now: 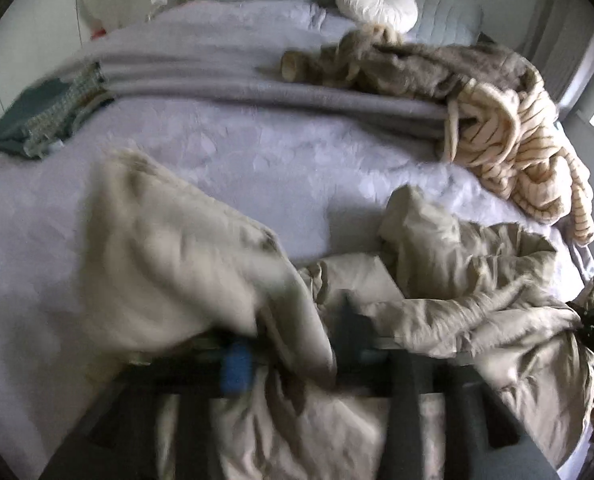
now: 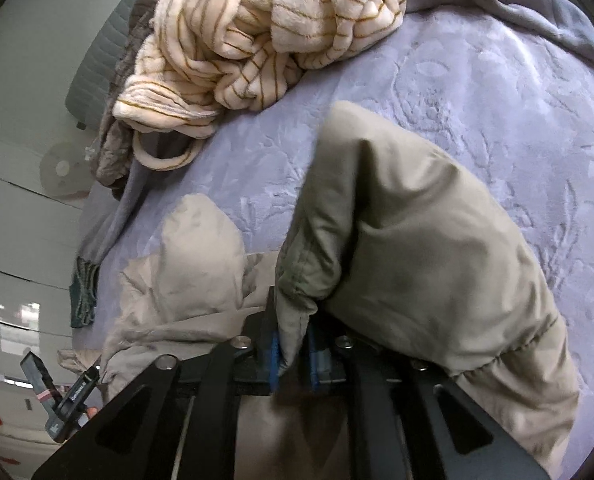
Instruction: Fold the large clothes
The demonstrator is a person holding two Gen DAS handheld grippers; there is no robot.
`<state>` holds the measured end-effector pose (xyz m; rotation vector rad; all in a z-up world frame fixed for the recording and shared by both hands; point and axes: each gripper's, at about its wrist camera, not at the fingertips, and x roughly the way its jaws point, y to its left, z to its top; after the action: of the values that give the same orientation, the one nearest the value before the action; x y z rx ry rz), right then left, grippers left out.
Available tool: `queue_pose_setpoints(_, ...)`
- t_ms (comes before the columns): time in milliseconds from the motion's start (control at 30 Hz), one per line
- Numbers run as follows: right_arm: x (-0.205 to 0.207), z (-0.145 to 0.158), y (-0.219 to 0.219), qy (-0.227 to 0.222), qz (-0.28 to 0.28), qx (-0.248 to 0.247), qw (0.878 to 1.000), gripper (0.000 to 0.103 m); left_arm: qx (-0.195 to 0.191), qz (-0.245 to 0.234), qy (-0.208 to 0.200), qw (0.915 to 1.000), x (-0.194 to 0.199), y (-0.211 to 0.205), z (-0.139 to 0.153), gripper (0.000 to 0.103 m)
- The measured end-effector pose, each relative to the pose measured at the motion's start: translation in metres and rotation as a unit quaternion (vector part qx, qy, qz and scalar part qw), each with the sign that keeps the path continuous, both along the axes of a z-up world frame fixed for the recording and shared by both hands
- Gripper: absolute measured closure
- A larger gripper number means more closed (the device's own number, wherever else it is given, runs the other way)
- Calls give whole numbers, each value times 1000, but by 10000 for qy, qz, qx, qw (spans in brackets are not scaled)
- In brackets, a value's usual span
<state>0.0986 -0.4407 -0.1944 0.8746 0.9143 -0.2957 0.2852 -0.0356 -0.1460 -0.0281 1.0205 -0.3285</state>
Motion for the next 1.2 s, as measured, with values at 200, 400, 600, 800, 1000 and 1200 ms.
queue_pose_setpoints(200,-16,35,7,-382,-58,-142,9992,29,116,219,-650,9976,-16,19,43,11)
queue_pose_setpoints(400,-6,50,49,-202,676,-573,9959,83,-433,-527,-213,9974,-25,-4,34,53)
queue_pose_setpoints(600,29,20,90,34,1413,-997,9849,85,-119,-890,-210,9957,-28,-66,-5,53)
queue_pose_setpoints(800,63,-19,72,266,1244,-1042,9864,103,-108,-552,176,9983,10,-76,-36,53)
queue_pose_setpoints(1000,48,-1,38,467,1004,-1188,9867,103,508,-444,-30,9977,36,-46,-24,52)
queue_pose_setpoints(1200,5,-19,-36,1250,179,-1237,9843,103,521,221,567,9968,79,14,-65,52)
